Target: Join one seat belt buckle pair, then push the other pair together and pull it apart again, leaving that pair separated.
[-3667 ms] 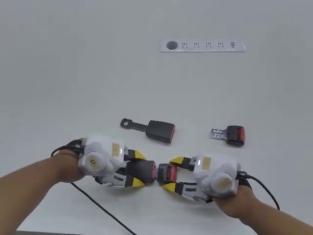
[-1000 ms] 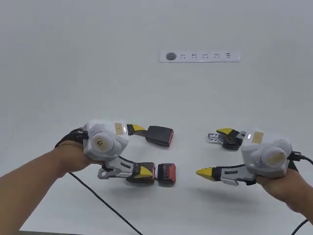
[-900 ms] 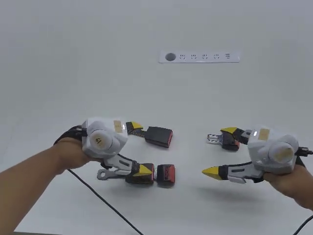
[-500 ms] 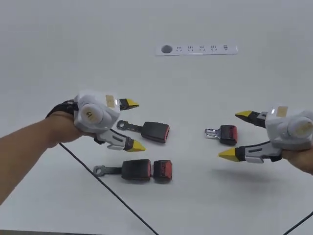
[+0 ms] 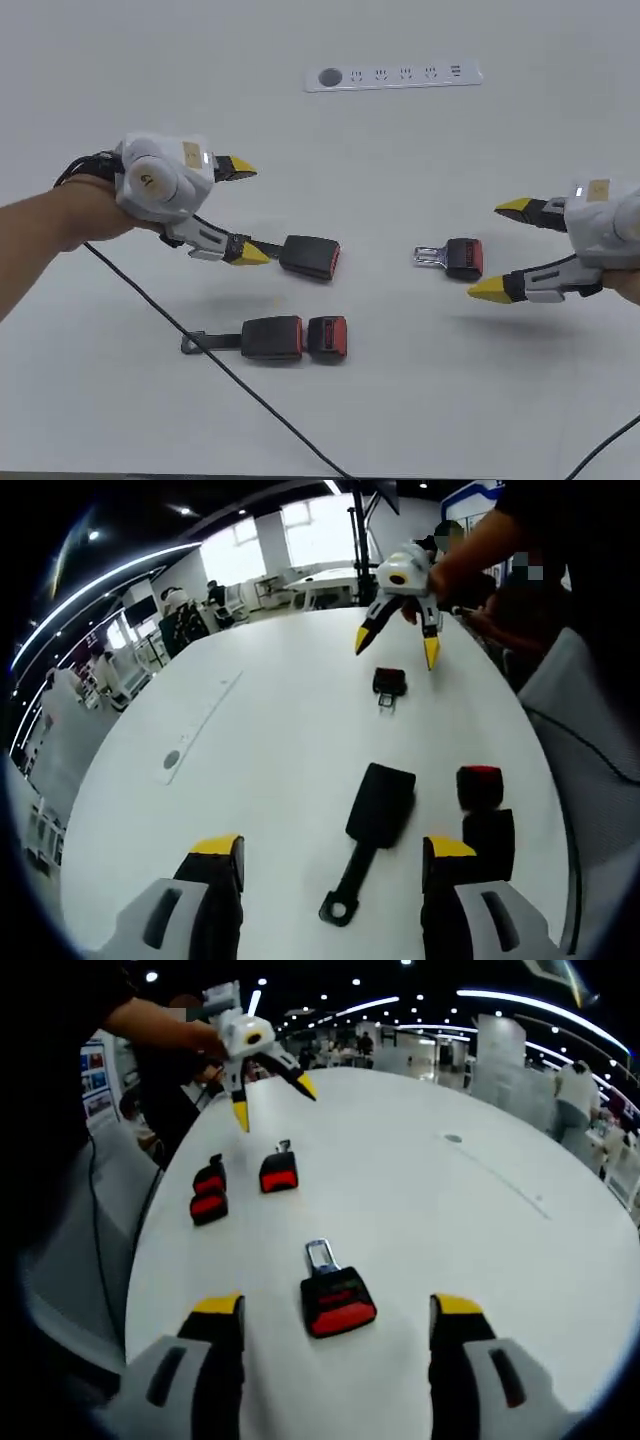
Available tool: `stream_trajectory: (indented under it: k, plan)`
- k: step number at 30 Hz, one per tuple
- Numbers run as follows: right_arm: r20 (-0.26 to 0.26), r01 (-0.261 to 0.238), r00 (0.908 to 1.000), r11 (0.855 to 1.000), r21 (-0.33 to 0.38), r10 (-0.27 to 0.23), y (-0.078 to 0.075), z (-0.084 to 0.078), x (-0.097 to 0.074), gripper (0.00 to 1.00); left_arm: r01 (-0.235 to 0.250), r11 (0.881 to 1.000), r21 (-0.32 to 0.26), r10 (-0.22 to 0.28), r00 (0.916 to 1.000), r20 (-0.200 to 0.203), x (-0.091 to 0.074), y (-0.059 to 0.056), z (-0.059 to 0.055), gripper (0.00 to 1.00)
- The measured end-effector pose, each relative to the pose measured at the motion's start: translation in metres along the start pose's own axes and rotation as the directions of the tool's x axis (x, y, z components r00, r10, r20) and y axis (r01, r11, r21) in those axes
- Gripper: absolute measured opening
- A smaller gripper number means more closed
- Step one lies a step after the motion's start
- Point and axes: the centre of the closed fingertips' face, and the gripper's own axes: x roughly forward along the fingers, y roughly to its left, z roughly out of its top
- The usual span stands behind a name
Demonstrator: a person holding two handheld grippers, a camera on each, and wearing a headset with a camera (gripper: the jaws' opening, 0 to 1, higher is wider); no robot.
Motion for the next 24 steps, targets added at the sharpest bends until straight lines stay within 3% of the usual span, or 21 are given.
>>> stream_trajectory:
  k: [2,8,11,19,24]
  plan:
    - [-0.012,-0.014,0.9998,1.000,-0.002,0.014,0.002,-0.004,0.005,0.76,0.024,0.999,0.037,-0.023,0.9993,-0.028,0.007,-0.004,-0.004,0.75]
    - [-0.032,-0.044,0.9985,0.999,-0.004,0.044,0.003,-0.009,0.014,0.75,0.039,0.998,0.041,-0.038,0.9990,-0.025,0.024,-0.002,-0.003,0.74]
    - [-0.038,-0.056,0.9978,0.998,-0.015,0.055,0.002,-0.010,0.018,0.73,0.084,0.993,0.078,-0.081,0.9956,-0.048,0.036,-0.013,-0.005,0.73]
    - [-0.069,-0.088,0.9940,0.996,-0.029,0.086,-0.001,-0.017,0.026,0.67,0.141,0.986,0.093,-0.134,0.9879,-0.078,0.056,-0.027,-0.015,0.68]
    - [-0.061,-0.097,0.9936,0.995,-0.031,0.095,-0.005,-0.021,0.030,0.62,0.140,0.987,0.077,-0.134,0.9884,-0.070,0.061,-0.024,-0.015,0.65]
